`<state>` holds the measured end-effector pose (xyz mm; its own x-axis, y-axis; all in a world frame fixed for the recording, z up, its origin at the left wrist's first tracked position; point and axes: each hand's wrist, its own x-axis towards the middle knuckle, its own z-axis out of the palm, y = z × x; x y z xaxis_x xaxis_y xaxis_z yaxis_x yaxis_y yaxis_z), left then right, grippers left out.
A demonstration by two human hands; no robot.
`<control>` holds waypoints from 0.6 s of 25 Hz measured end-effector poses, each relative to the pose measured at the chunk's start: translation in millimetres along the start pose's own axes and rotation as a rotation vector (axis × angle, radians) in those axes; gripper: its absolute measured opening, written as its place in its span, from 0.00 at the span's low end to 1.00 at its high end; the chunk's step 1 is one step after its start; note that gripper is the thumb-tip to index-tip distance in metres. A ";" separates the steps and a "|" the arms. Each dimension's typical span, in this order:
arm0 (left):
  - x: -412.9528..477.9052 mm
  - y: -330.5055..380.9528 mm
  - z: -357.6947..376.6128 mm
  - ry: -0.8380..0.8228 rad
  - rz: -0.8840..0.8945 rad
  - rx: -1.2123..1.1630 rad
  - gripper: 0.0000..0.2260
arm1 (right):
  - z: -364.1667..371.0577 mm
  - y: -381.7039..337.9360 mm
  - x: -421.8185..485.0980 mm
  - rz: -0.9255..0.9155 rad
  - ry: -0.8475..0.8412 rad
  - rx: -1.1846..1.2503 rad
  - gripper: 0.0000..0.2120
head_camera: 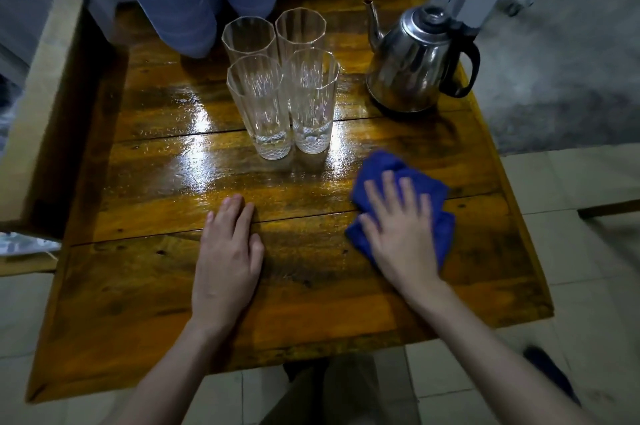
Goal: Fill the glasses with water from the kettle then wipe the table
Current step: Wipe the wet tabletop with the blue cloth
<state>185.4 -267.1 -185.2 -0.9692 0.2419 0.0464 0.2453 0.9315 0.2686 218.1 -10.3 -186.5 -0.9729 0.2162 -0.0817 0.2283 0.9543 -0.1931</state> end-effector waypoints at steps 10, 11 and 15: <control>0.5 0.1 -1.7 0.010 -0.002 -0.054 0.23 | 2.7 21.0 -48.8 -0.300 -0.112 0.004 0.30; 0.3 -0.1 -1.6 0.010 -0.003 -0.057 0.23 | -4.8 46.4 -42.2 -0.207 -0.104 0.019 0.30; 0.1 -0.4 -1.2 0.021 0.010 -0.048 0.22 | -24.1 99.2 0.2 0.098 -0.030 0.043 0.32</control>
<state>185.1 -267.7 -184.1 -0.9670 0.2450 0.0696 0.2544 0.9149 0.3134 239.7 89.4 -182.1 -0.9445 0.3012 -0.1313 0.3243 0.9190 -0.2244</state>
